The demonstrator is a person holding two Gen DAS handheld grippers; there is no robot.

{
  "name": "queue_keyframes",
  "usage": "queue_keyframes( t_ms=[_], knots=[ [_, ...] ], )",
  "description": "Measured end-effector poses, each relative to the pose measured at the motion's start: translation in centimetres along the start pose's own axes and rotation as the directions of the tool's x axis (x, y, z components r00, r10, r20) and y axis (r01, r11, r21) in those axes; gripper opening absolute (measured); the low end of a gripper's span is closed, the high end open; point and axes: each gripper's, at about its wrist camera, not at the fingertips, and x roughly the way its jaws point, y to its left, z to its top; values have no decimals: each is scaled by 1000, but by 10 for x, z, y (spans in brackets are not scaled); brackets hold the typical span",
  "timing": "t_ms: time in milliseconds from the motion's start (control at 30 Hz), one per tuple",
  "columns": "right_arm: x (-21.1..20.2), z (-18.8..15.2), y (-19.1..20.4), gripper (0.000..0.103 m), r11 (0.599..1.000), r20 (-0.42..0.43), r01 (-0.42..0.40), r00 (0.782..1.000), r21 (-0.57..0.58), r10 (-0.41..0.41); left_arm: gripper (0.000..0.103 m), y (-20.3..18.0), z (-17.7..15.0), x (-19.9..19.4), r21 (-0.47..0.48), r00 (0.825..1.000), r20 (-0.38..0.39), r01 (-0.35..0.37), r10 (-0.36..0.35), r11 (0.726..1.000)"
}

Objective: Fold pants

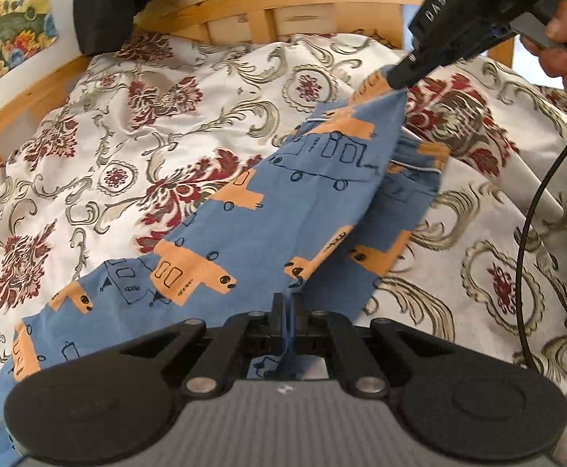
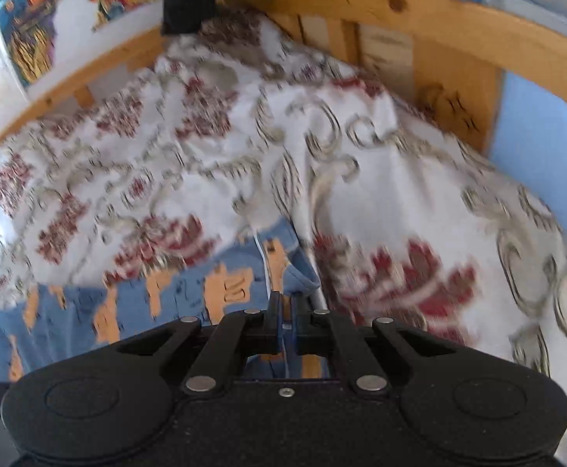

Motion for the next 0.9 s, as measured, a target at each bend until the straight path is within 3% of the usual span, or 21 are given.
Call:
queue_keyframes(
  t_ms=[433, 900],
  knots=[
    [5, -18, 3, 3, 997, -138, 54, 989, -51, -61, 1, -6, -12, -5, 53, 1000, -17, 11, -10, 999],
    [18, -26, -2, 8, 994, -175, 83, 980, -73, -94, 3, -8, -18, -1, 81, 998, -50, 31, -27, 996]
  ],
)
